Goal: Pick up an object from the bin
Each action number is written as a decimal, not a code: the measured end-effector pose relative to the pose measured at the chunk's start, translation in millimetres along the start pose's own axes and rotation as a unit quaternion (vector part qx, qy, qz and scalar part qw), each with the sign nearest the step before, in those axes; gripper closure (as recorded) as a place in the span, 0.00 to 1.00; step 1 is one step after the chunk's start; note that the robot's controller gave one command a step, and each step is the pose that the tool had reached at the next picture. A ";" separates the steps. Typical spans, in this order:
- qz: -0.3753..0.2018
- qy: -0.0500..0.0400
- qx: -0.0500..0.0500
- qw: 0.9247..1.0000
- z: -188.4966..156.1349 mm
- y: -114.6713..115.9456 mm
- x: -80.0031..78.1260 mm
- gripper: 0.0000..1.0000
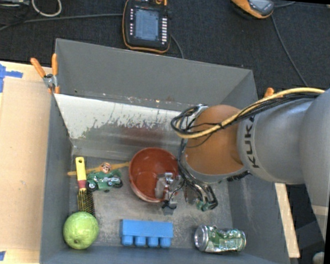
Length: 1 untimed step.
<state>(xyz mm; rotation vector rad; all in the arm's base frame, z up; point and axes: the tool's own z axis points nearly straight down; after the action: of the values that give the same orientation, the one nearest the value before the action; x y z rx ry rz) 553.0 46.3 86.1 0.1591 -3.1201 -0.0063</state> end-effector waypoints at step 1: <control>0.000 0.000 0.000 1.000 0.0 0.0 0.0 1.00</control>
Offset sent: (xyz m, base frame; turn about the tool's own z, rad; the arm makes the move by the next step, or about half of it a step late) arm 0.0029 -0.0078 0.1366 0.0327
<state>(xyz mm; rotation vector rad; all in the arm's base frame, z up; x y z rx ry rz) 553.0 46.2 86.1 0.1585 -3.1201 -0.0064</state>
